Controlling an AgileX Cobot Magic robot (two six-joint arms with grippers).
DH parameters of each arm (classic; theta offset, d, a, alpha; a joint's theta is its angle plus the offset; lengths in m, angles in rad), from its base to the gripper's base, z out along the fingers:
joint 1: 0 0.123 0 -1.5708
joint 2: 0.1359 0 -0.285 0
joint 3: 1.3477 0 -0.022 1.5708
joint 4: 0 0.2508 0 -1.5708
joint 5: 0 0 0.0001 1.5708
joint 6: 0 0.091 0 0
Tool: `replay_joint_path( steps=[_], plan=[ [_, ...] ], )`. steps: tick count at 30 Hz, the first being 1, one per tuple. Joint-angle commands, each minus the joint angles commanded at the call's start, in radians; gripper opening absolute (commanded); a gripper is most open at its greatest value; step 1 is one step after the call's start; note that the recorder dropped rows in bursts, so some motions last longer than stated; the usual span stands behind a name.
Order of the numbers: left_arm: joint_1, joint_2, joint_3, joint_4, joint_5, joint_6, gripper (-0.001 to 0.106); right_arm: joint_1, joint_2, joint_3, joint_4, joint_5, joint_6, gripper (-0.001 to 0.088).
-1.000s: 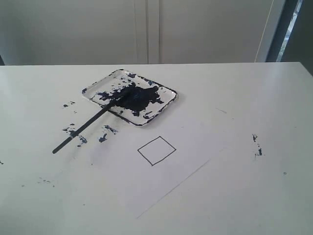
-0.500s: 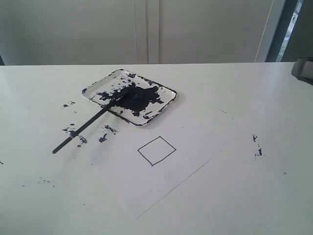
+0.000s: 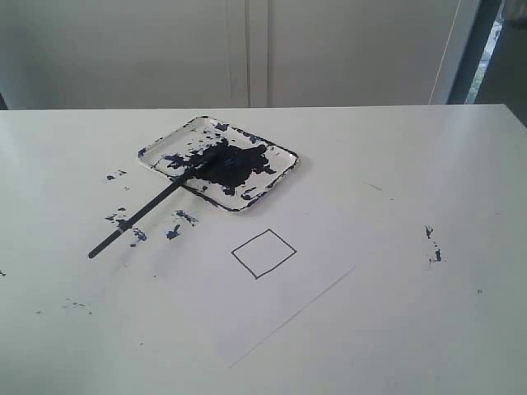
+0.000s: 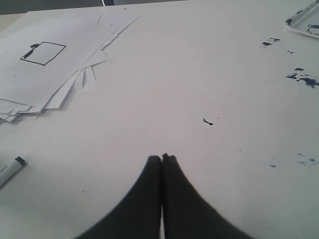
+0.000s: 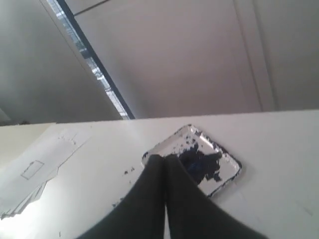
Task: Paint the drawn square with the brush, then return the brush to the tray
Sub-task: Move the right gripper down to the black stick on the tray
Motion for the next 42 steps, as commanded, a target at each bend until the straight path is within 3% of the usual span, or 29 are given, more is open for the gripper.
replay_joint_path(
  steps=[7,13,16,24,31,39,42],
  plan=[
    [0.000,0.000,0.000,0.000,0.000,0.000,0.000,0.056,0.116,-0.201,-0.286,-0.045,0.229,0.0000],
    [0.000,0.000,0.000,0.000,0.000,0.000,0.000,0.205,0.232,-0.266,-0.424,-0.061,0.320,0.0000],
    [0.000,0.000,0.000,0.000,0.000,0.000,0.000,0.319,0.308,-0.270,-0.522,-0.085,0.379,0.0000],
    [0.000,0.000,0.000,0.000,0.000,0.000,0.000,0.716,0.611,-0.289,-0.816,-0.225,0.537,0.0000],
    [0.000,0.000,0.000,0.000,0.000,0.000,0.000,0.924,0.866,-0.416,-0.858,-0.352,0.603,0.0000],
    [0.000,0.000,0.000,0.000,0.000,0.000,0.000,1.017,1.081,-0.586,-0.875,-0.466,0.696,0.0007],
    [0.000,0.000,0.000,0.000,0.000,0.000,0.000,1.035,1.147,-0.643,-0.940,-0.471,0.782,0.0093]
  ],
)
